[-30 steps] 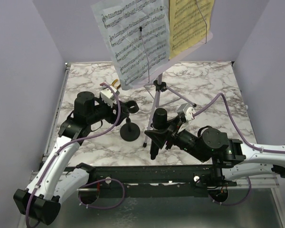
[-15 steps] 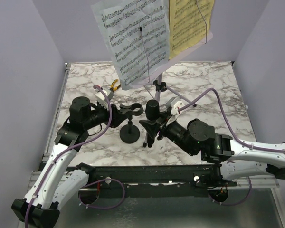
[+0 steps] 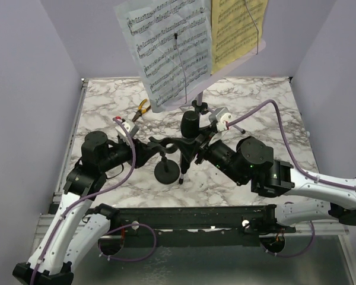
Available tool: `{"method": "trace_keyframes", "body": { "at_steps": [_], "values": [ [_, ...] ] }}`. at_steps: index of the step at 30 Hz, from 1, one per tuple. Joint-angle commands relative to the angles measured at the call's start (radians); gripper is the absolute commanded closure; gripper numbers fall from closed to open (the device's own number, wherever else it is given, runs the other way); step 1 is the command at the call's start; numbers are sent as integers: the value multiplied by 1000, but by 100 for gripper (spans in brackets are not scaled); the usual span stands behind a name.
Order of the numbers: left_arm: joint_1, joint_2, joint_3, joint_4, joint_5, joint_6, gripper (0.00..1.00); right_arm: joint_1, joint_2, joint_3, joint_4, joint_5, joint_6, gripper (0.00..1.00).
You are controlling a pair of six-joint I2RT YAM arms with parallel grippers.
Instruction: Set up the instrument practice props
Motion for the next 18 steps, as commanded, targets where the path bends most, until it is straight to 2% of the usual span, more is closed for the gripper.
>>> {"method": "trace_keyframes", "body": {
  "at_steps": [1, 2, 5, 8, 14, 16, 18],
  "values": [
    [1, -106, -26, -1, 62, 25, 84, -17, 31, 88, -26, -57, -49, 100],
    [1, -114, -29, -1, 76, 15, 85, -21, 42, 101, -28, -65, -49, 100],
    [1, -121, -18, -9, 87, -17, 98, -35, 73, 144, -34, -93, -90, 100],
    [1, -130, -3, -22, 88, -25, 100, -52, 105, 173, -40, -115, -98, 100],
    [1, -141, 0, -72, 111, -2, 100, -89, 130, 184, -42, -170, -75, 100],
    [1, -139, 2, -86, 98, -3, 96, -95, 134, 187, -49, -181, -67, 100],
    [1, -131, 10, -99, 70, -24, 85, -99, 136, 188, -58, -185, -64, 100]
  ]
}}
